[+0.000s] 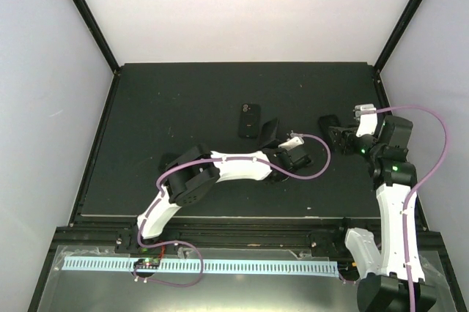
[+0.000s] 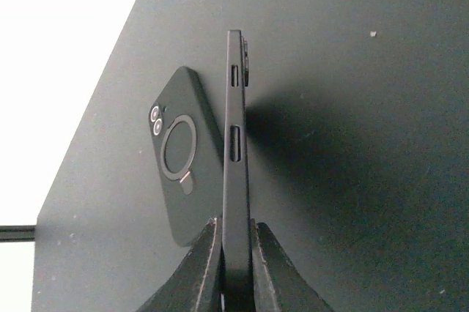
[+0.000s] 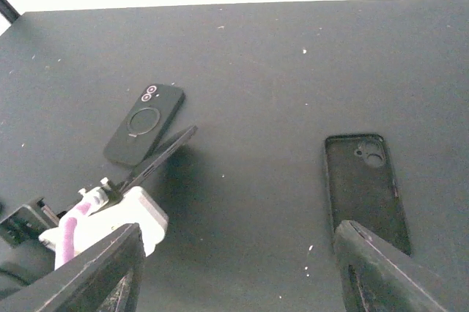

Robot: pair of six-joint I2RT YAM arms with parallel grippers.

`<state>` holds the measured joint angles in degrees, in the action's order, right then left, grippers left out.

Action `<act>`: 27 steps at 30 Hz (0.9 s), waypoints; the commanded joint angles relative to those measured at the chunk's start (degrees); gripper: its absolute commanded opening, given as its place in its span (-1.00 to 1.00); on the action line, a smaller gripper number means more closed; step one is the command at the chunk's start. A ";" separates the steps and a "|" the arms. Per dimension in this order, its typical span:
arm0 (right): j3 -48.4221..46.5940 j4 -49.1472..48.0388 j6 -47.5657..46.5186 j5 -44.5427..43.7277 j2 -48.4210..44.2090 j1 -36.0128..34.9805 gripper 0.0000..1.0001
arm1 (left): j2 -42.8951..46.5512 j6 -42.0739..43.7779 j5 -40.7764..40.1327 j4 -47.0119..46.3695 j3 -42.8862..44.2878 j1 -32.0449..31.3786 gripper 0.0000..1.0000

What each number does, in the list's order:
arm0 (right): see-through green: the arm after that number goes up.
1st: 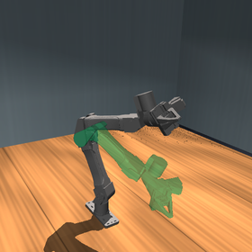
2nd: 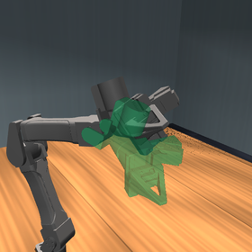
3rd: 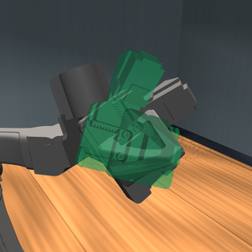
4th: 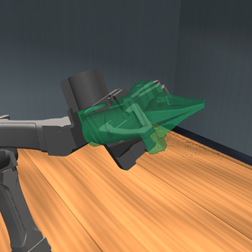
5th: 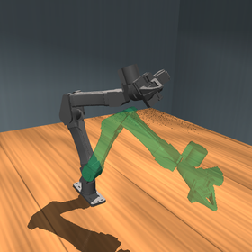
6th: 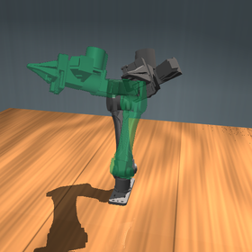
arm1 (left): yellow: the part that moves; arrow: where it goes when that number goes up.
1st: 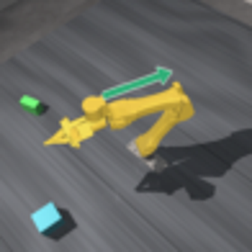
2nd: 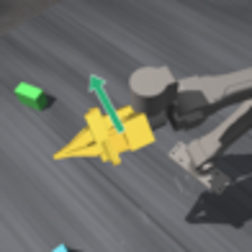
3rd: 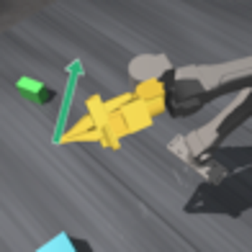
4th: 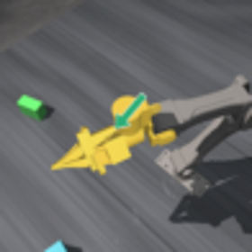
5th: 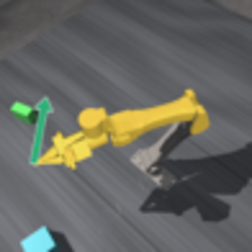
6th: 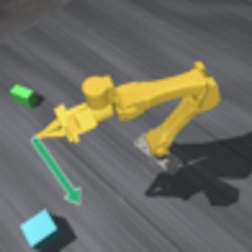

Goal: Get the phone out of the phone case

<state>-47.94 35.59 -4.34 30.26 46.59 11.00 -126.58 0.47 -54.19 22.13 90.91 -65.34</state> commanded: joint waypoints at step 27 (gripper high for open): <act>3.45 -5.95 -0.59 -11.80 -6.16 0.11 0.40 | 15.49 -17.66 28.41 5.98 -4.36 10.78 0.98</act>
<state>-44.58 30.59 -3.18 19.40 40.40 11.03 -113.06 -11.77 -32.75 27.99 85.03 -59.07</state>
